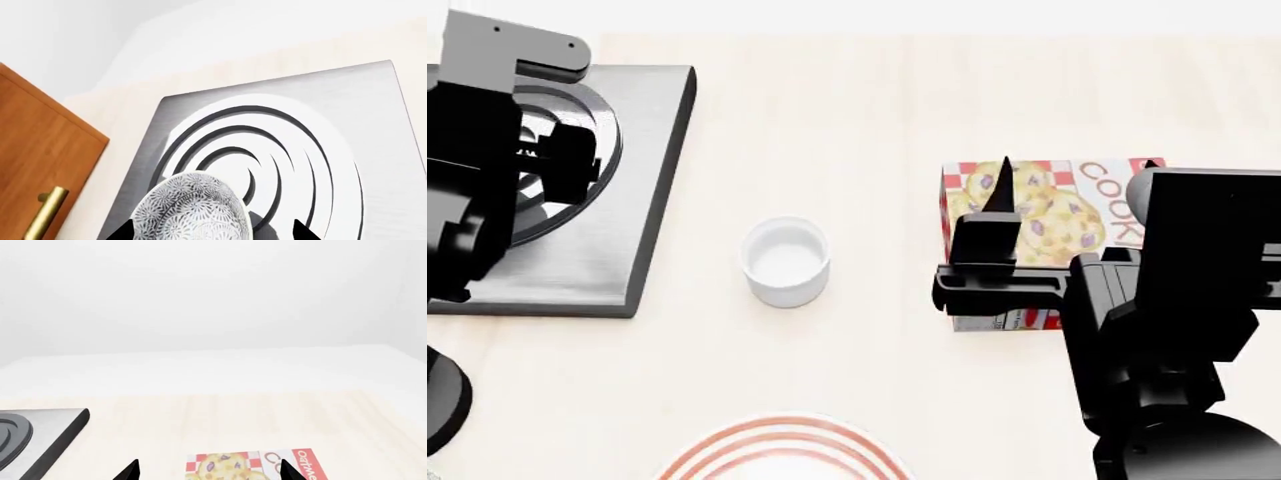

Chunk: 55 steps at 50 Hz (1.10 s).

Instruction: Pick the akita bowl on the stove and place it on the plate.

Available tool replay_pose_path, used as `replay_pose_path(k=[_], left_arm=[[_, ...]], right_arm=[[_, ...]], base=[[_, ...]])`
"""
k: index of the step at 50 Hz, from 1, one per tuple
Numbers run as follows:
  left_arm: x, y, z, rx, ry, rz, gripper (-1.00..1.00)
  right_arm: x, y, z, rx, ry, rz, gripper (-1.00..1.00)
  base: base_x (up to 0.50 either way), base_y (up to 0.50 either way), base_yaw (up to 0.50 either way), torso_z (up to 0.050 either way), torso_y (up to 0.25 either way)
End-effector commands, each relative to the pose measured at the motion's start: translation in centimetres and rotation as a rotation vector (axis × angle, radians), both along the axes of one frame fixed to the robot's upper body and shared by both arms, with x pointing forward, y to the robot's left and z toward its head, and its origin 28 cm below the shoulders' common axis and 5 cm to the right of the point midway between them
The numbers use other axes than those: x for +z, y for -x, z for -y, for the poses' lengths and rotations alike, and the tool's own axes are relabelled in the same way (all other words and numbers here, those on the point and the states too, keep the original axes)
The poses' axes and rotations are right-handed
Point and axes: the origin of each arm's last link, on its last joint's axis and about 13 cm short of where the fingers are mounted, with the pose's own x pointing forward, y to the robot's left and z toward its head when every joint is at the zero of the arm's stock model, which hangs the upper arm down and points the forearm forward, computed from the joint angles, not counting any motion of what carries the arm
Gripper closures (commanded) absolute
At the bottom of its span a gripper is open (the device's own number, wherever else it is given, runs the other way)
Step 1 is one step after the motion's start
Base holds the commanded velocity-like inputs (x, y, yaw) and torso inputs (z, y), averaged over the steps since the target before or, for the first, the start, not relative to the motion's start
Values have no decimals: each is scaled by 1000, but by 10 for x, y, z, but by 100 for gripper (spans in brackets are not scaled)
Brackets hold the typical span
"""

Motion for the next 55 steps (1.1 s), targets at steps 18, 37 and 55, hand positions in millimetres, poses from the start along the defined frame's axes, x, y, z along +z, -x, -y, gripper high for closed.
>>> replay_pose_path(k=[18,37,55], left_arm=[[-15,2,4,-27,13,-50,-100],[-21,3,2,-19,6,-68,-100],[-23,4,0,-17,2,-80,-100]], right_arm=[[0,-2,2,-3,-23,8,-100],[0,-2,2,-2,-23,7,-100],[0,-2,2,-2,-24,7,-100]], base=[[0,0,0,0,0],[0,0,0,0,0],[0,0,0,0,0]])
